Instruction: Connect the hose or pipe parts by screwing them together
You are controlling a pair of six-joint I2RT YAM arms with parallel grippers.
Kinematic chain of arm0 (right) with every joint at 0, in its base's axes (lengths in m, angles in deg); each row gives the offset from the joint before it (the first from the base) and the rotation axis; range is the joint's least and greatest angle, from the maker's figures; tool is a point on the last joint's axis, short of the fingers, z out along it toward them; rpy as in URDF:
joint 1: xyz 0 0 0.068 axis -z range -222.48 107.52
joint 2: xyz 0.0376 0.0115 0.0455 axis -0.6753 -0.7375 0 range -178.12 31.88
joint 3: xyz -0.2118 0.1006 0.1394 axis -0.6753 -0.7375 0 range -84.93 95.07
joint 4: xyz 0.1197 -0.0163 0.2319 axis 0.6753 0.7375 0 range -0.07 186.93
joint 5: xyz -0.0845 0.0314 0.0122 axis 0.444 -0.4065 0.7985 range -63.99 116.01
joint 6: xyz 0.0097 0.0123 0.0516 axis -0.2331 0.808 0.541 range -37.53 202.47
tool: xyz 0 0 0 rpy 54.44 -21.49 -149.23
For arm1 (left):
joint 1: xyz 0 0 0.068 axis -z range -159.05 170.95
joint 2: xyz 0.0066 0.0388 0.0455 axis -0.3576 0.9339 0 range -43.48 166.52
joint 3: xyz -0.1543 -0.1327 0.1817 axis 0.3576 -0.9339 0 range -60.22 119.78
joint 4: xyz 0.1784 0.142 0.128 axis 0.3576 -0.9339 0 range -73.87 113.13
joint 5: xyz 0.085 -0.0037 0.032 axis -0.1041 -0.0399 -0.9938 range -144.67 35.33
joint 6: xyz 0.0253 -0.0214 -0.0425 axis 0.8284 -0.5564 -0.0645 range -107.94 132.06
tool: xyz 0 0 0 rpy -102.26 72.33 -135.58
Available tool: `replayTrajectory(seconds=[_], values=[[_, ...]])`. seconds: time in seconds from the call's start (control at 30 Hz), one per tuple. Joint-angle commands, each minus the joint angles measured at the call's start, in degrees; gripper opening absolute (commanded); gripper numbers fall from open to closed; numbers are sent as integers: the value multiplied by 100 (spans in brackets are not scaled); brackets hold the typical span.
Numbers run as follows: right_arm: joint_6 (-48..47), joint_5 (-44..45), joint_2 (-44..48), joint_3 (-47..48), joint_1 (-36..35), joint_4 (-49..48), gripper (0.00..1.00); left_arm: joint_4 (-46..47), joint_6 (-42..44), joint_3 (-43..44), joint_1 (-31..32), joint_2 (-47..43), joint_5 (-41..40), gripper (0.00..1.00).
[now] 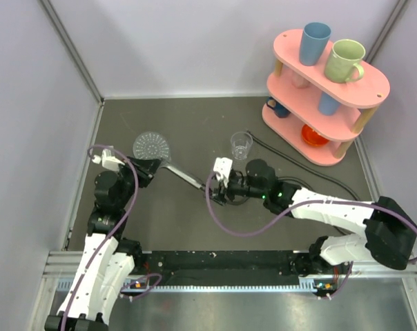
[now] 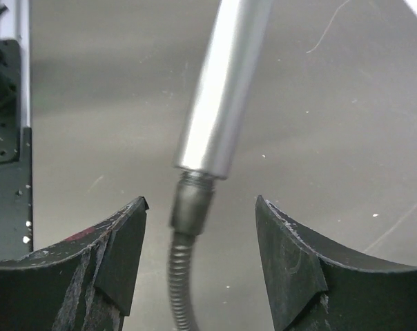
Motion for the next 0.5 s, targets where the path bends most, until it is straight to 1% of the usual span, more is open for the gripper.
replayTrajectory(seconds=[0.0,0.03,0.07,0.13,0.23,0.33,0.47], values=[[-1072,1625,320,-191,-702,-312,63,-791,-478,750,11,-272,-866,0],[-1229,1975,320,-201,-886,-365,63,-1106,-487,830,11,-272,-1023,0],[-1300,2074,303,-201,-984,-401,63,-1239,-505,891,11,-272,-1095,0],[-1572,2669,250,-174,-1151,-532,63,-1651,-557,1093,11,-237,-1200,0],[-1915,3242,74,-69,-1459,-682,61,-1873,-680,1208,11,-193,-1183,0],[-2205,3629,-75,54,-1714,-761,59,-2014,-759,1217,11,-167,-1113,0],[-2373,3780,-251,203,-1872,-726,54,-2023,-795,1191,11,-123,-999,0]])
